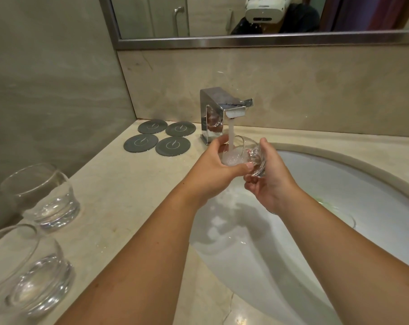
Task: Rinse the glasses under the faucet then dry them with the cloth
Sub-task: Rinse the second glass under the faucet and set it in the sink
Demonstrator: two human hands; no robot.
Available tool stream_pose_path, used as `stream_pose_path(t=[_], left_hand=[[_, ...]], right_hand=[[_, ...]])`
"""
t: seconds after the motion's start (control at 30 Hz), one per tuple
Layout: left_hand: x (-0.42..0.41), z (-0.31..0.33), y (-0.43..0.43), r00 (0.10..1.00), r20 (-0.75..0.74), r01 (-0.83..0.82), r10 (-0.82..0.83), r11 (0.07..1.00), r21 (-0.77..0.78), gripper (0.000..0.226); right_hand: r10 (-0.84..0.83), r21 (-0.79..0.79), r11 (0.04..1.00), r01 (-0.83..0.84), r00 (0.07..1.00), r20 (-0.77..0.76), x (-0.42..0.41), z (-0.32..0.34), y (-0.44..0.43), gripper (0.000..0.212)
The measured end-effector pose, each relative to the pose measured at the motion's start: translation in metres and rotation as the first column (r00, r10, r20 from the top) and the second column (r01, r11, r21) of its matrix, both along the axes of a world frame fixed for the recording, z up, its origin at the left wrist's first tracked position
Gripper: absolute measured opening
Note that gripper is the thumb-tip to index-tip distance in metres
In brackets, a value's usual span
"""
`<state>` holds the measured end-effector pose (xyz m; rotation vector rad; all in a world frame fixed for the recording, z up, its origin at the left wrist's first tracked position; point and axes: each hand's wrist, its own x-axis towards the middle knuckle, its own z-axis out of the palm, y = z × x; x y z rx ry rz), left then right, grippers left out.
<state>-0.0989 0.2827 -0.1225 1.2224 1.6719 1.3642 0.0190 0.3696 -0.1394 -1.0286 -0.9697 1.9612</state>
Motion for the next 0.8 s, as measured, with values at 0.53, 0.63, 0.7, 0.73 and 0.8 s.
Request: stream_pose_path(t=[0.53, 0.63, 0.7, 0.73, 0.8], left_hand=[[0.0044, -0.0034, 0.0022, 0.995, -0.017, -0.095, 0.095, 0.995, 0.028, 0.106], [0.0042, -0.0009, 0.0016, 0.991, 0.048, -0.124, 0.122, 0.991, 0.052, 0.106], [0.0042, 0.0015, 0.0009, 0.99, 0.068, -0.13, 0.126, 0.99, 0.056, 0.108], [0.0039, 0.0017, 0.0006, 0.99, 0.072, -0.122, 0.118, 0.991, 0.052, 0.107], [0.0029, 0.0008, 0.0002, 0.993, 0.066, -0.096, 0.093, 0.995, 0.04, 0.102]], right_hand=[[-0.116, 0.224, 0.965, 0.14, 0.987, -0.115, -0.004, 0.001, 0.0029, 0.038], [-0.088, 0.213, 0.971, 0.109, 0.99, -0.106, -0.0043, 0.0014, 0.0014, 0.032], [-0.05, 0.168, 0.984, 0.063, 0.995, -0.082, -0.003, 0.0025, -0.0007, 0.038], [-0.026, 0.135, 0.99, 0.034, 0.998, -0.059, -0.0021, 0.0033, -0.0019, 0.046], [0.012, 0.065, 0.998, -0.01, 0.999, -0.036, -0.0003, 0.0053, -0.0044, 0.057]])
